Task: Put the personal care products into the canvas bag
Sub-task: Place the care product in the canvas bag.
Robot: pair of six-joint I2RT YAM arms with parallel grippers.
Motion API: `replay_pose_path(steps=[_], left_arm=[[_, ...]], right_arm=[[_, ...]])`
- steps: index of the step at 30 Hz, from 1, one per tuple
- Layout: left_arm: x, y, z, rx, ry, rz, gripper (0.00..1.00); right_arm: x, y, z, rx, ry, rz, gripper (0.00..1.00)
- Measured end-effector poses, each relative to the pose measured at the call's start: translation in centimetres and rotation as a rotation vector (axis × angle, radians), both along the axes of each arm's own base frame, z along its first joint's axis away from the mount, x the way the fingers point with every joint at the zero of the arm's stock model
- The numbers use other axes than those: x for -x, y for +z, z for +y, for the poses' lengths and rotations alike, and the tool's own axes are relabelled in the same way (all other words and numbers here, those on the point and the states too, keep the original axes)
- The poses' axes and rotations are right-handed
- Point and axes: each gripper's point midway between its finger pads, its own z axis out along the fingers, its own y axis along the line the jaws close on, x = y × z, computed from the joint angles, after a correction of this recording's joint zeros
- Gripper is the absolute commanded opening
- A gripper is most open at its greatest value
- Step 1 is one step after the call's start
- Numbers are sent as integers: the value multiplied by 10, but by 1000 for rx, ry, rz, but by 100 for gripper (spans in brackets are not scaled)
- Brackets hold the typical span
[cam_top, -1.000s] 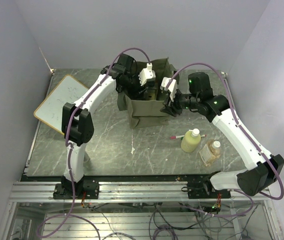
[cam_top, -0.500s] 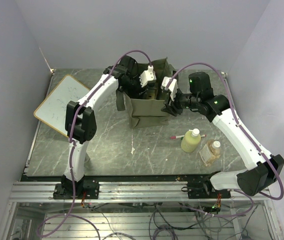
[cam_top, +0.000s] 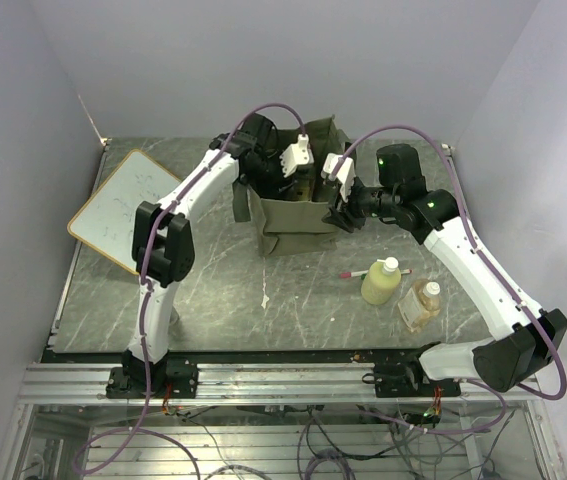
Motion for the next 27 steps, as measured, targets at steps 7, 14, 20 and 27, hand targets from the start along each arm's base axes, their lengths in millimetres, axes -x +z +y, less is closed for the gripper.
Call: replay_pose_path(steps=[7,14,20,27], left_arm=[[1,-6,-2,-6,-4,11,36],[1,-10,-3,-9,3,15,38],[1,-11,-3,-7,9,18,38],[1,-11,-3,-4,21,26,46]], right_arm=[[0,0,0,1,-2,-1,39],[-1,0,0,2,-3,-3,39],[-2,0,-1,6,-9,-5,39],[-2,0,-2,8,-12,-6,40]])
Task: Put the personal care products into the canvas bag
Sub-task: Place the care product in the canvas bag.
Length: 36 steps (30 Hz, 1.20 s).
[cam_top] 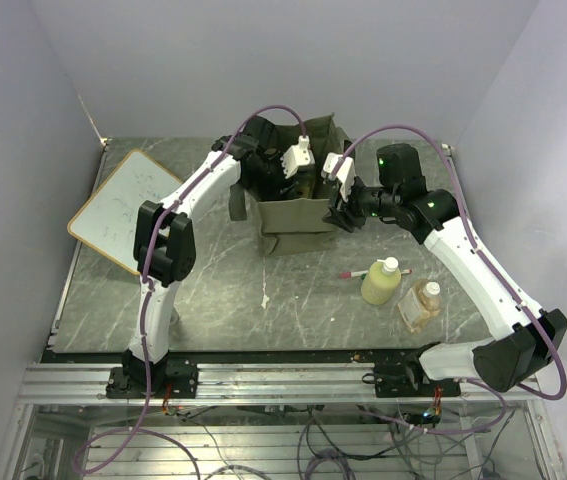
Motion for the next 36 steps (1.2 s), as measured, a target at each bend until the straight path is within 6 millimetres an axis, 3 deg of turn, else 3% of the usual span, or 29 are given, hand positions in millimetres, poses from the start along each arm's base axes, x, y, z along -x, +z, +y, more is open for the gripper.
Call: replay_pose_path(steps=[15,27,36], left_arm=[[-3,7,1,1,77,2,69],[4,45,4,48,105,-41,85],[9,73,7,82,117,-79,88]], right_arm=[[-1,4,0,-2,-3,-9,40],[-2,5,0,-4,-3,-13,40],[-2,9,0,-8,-2,-20,42]])
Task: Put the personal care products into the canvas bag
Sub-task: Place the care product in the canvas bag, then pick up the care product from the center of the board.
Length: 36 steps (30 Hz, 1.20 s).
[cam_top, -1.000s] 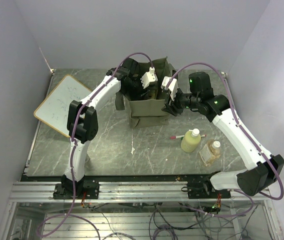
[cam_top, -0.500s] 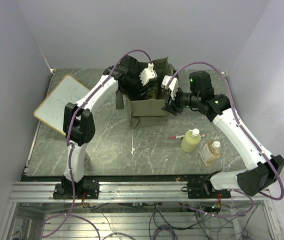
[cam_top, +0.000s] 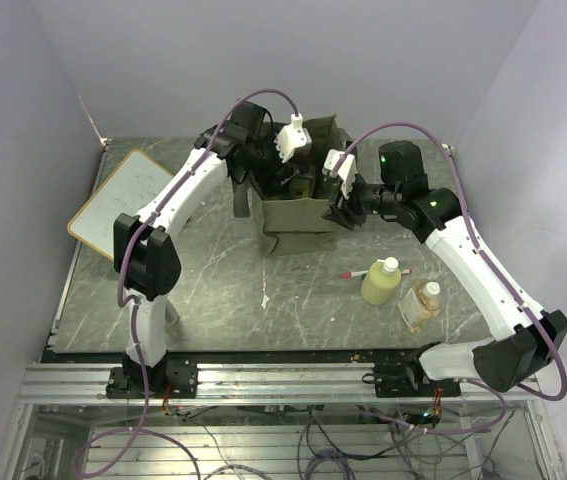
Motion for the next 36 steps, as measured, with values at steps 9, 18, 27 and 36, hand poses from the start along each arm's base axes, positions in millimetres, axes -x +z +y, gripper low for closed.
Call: replay_pose_path(steps=[9,18,27,36], left_arm=[[4,39,3,46,9,-76,90],[17,107,10,143,37,-206,91],[42,157,44,169,155,-307,94],[67,146,97,78,279,-293,98]], right_arm=[[0,5,1,-10,-6,-2,47],[-3,18,-12,-40,-75,-3,55],[-6,35,-58,-51,-255,14,61],[11,24,-113,118,-441,82,65]])
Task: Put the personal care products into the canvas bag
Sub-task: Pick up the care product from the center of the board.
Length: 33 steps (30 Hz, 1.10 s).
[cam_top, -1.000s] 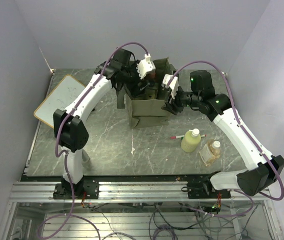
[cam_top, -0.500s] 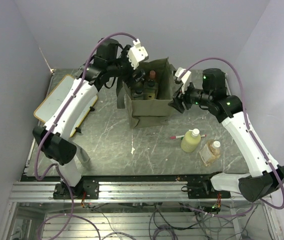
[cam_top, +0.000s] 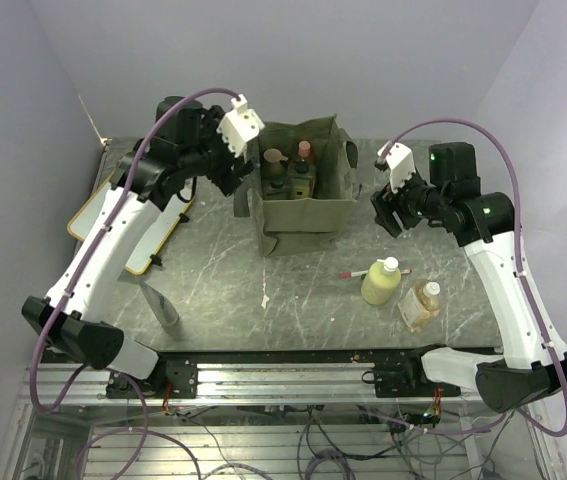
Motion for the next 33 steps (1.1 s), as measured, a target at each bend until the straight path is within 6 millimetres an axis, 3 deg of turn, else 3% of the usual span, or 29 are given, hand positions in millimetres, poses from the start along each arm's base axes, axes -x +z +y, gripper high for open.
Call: replay_pose_path(steps=[5,9,14,23,28,33], left_arm=[[5,-7,33,-14,78,25,97],[5,-11,44,-17,105,44,96],[5,-13,45,-19,106,51,96],[-4,-30,37,-26,91,96,95],[-4,-30,35,-18,85,98,95],[-6,-33,31,-16,74,109,95]], right_arm=[[17,-21,-27,83,-80,85,67],[35,-36,-43,152,-112,157,74],[65,-63,-64,259,-134,280,88],[100,-103,-89,377,-167,420,88],[122,-133,-103,425,-192,528,88],[125,-140,-113,409,-244,572,85]])
